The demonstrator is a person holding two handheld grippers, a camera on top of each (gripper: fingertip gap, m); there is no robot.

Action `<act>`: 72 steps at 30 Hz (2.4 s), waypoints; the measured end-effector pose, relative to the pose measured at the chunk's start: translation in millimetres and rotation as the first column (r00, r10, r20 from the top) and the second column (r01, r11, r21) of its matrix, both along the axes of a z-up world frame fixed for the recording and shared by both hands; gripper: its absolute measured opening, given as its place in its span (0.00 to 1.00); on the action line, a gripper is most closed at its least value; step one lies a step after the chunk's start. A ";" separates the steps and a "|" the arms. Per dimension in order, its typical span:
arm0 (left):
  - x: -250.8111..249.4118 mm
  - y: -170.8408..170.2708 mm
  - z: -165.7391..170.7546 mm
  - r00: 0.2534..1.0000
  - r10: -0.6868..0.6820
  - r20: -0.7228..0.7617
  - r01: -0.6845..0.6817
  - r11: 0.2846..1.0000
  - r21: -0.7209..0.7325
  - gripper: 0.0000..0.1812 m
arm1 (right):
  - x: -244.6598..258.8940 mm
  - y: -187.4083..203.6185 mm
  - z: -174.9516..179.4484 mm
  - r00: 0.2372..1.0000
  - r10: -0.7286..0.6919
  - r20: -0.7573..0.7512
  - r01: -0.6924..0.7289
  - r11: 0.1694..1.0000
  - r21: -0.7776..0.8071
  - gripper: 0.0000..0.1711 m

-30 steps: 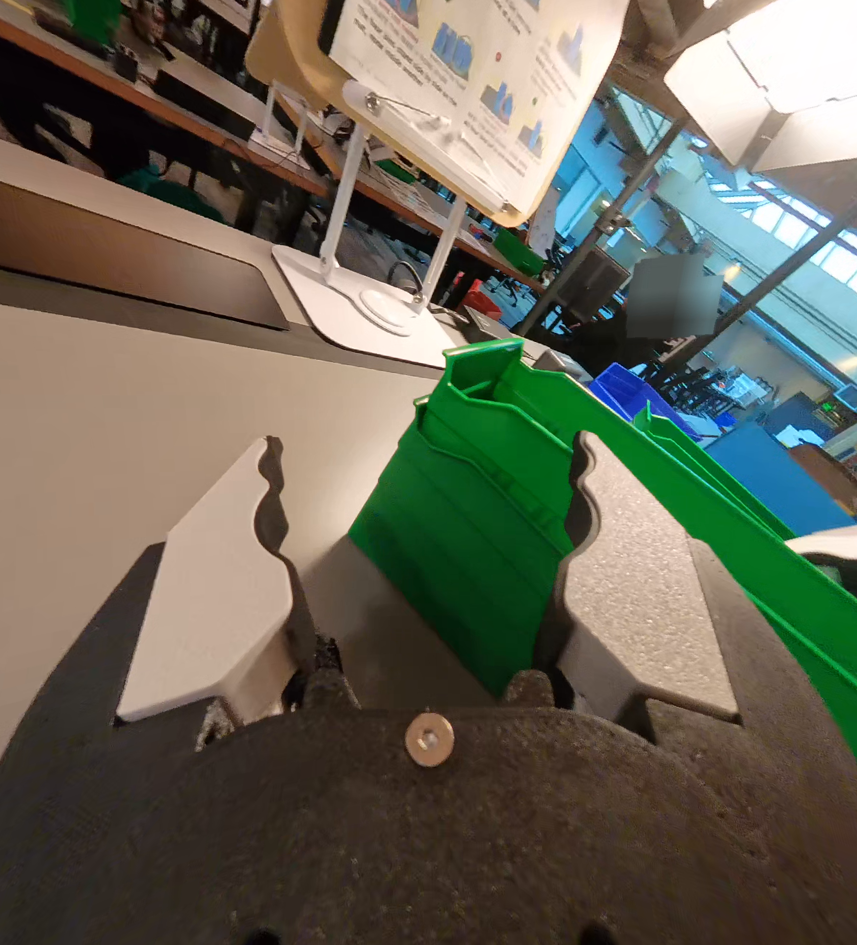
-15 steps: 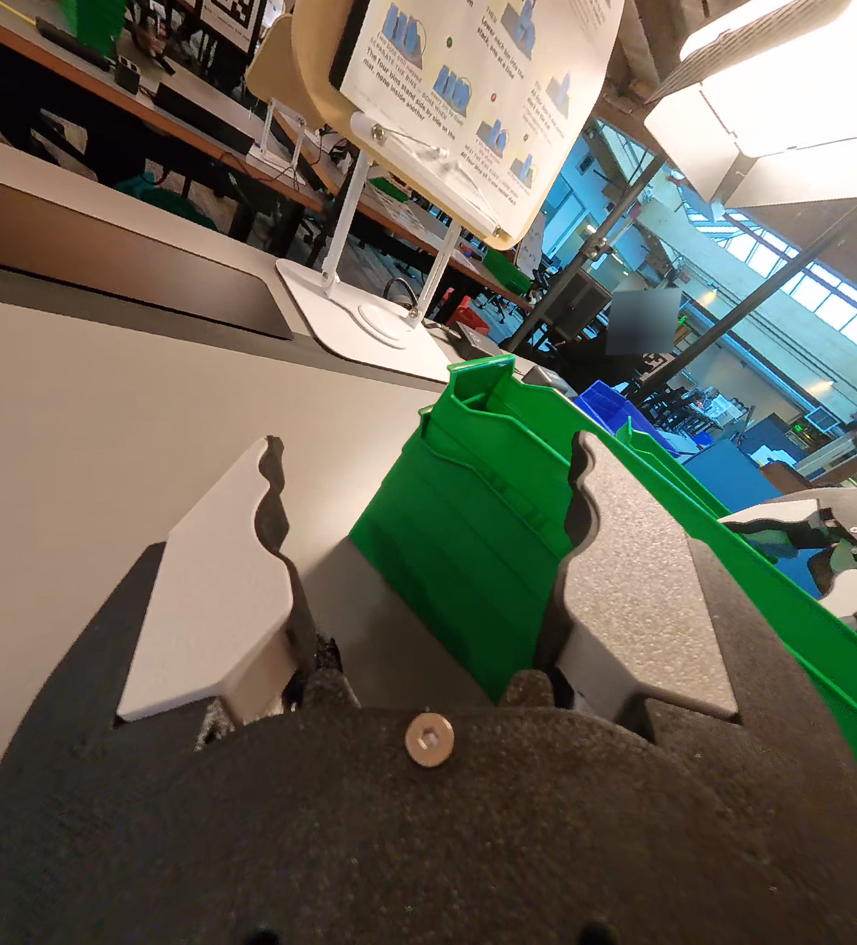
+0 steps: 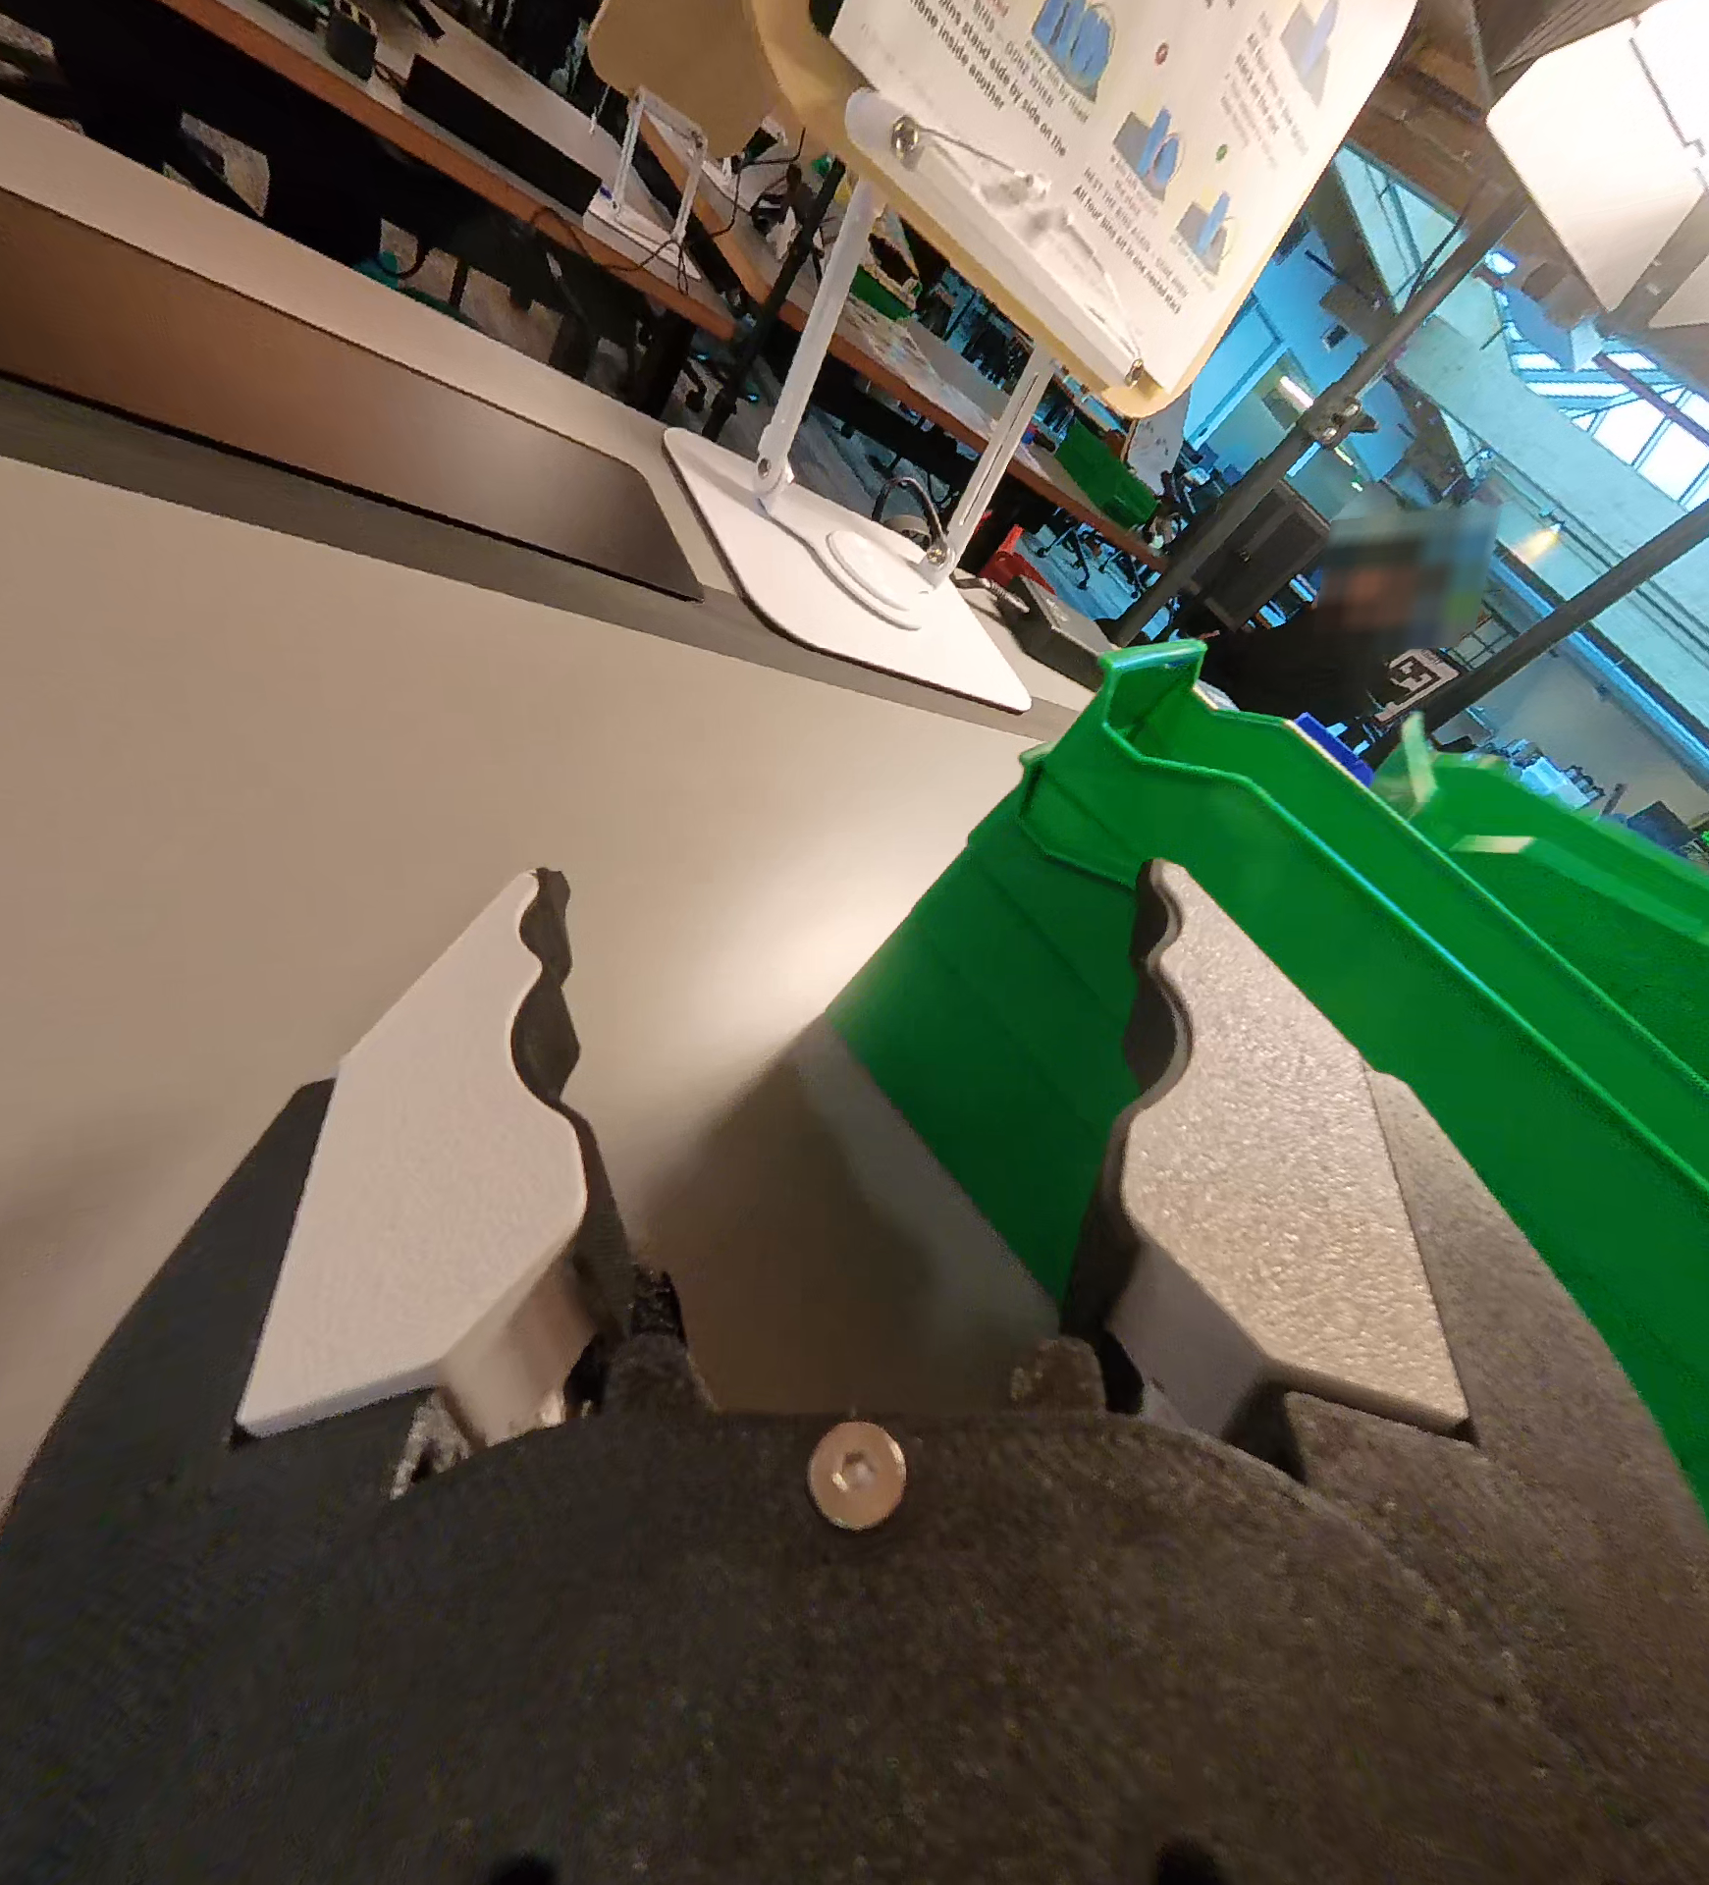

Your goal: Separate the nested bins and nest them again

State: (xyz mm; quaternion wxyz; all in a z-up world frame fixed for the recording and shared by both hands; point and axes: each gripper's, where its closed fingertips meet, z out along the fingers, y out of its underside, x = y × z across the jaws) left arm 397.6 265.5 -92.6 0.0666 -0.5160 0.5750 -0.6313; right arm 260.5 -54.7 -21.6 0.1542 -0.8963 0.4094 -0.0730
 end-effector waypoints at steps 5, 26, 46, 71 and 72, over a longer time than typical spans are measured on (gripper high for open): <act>2.0 -0.6 -9.7 1.000 -0.009 -0.022 0.009 1.000 0.021 0.61 | 12.0 33.5 73.1 0.994 0.026 0.104 -0.029 0.999 0.031 0.62; 1.1 -0.2 -11.8 0.999 -0.016 -0.030 0.015 1.000 -0.003 0.60 | 33.4 197.3 56.2 0.995 -0.088 0.042 0.082 0.989 0.122 0.66; -1.8 -3.6 -13.4 0.999 -0.039 -0.037 0.039 0.999 0.001 0.60 | 13.8 155.7 58.9 0.990 -0.066 0.128 0.040 0.980 0.197 0.73; -5.7 -9.6 -16.6 0.996 -0.073 -0.044 0.074 0.997 0.008 0.59 | 15.9 -200.9 -80.6 0.946 -0.323 -0.011 0.321 0.942 -0.099 0.91; -6.0 -10.3 -16.9 0.996 -0.079 -0.046 0.079 0.997 0.009 0.59 | 15.9 -201.6 -86.3 0.946 -0.322 -0.029 0.316 0.941 -0.117 0.91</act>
